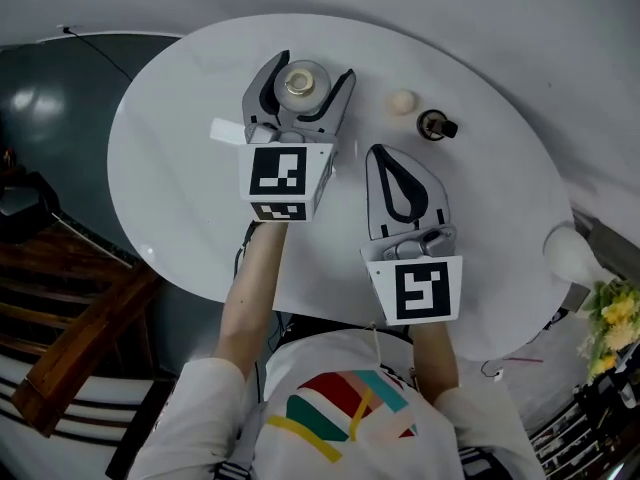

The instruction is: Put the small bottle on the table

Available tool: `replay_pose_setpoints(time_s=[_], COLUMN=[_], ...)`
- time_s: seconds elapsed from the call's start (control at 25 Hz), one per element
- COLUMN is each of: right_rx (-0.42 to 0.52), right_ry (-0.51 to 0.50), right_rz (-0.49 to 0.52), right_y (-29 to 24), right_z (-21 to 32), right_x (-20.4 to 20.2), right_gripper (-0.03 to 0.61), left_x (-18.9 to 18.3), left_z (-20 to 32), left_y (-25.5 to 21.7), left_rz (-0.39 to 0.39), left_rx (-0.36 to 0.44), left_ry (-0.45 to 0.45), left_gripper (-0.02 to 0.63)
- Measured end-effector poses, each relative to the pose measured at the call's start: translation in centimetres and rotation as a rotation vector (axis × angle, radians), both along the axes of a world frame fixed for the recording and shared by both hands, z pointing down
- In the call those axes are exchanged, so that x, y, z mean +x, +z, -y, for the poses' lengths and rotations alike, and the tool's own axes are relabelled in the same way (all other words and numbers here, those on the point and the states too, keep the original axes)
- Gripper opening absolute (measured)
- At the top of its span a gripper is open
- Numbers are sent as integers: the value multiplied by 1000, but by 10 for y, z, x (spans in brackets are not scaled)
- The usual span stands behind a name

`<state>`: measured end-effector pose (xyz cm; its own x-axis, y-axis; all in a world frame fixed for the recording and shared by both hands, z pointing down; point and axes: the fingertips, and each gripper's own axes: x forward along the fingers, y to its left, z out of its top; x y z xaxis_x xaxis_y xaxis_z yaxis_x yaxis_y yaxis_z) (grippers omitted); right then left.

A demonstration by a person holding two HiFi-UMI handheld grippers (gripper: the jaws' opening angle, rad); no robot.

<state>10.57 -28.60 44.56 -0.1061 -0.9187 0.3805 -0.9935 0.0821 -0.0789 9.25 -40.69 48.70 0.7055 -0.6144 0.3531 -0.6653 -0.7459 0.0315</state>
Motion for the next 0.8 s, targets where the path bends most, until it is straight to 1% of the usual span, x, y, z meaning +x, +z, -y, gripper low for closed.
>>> replay_pose_setpoints(time_s=[0.2, 0.4, 0.52, 0.68, 0.8], right_rx=[-40, -32, -43, -45, -48], right_ry=[-8, 11, 7, 2, -3], right_rz=[-6, 0, 9, 11, 11], right_y=[16, 17, 19, 20, 20], right_z=[-6, -3, -3, -3, -4], right_x=[-1, 0, -3, -5, -6], right_gripper=[11, 11, 11, 11, 11], left_x=[4, 6, 6, 6, 7], left_z=[3, 3, 3, 6, 6], left_y=[15, 27, 29, 31, 33], left_rz=[29, 58, 48, 16, 33], left_rx=[7, 15, -2, -37, -42], left_ry=[1, 5, 2, -28, -16], left_gripper=[341, 341, 341, 341, 341])
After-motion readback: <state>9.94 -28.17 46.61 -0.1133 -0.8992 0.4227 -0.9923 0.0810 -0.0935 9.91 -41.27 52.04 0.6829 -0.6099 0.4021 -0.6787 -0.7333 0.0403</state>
